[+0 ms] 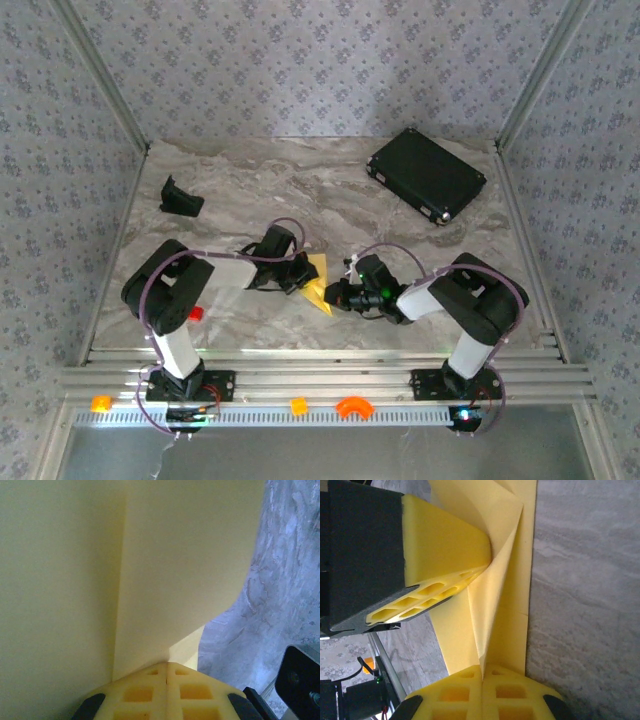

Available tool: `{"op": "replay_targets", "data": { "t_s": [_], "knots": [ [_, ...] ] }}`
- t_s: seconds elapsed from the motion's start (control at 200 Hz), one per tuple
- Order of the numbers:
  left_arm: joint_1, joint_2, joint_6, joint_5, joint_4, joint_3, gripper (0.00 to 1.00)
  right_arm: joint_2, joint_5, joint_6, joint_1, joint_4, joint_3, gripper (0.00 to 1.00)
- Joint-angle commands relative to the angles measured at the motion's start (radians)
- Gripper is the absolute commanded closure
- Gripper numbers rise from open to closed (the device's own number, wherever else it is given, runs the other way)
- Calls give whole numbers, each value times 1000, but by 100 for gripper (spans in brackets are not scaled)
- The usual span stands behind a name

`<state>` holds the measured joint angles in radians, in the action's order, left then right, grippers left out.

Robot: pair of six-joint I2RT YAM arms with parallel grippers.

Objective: Fold a paper plane with a square sheet of paper (pick it up from the middle)

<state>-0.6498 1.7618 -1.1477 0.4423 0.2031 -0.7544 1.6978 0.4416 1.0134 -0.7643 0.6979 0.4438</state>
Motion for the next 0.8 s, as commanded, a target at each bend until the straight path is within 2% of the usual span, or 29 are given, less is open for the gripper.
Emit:
{"op": "replay_targets", "data": {
  "t_s": [0.0,0.145,0.305,0.455,0.625,0.66,0.73,0.795],
  "knots": [
    [6,39,37,-40,-115,3,100,24,9,-1,-27,-172,-2,97],
    [9,38,39,-43,-120,12,100,-33,20,-17,-26,-250,13,88],
    [8,39,43,-41,-121,8,100,-90,57,-54,-27,-321,27,84],
    [8,41,42,-39,-115,3,100,-83,49,-82,-36,-419,51,85],
    [8,36,39,-44,-117,7,100,-76,58,-78,-42,-432,41,100],
    [7,37,39,-43,-118,7,100,-72,66,-79,-43,-435,42,100],
    [8,37,37,-45,-119,7,100,-74,72,-75,-48,-438,39,92],
    [8,37,36,-49,-119,9,100,-83,72,-72,-49,-441,34,90]
  ]
}}
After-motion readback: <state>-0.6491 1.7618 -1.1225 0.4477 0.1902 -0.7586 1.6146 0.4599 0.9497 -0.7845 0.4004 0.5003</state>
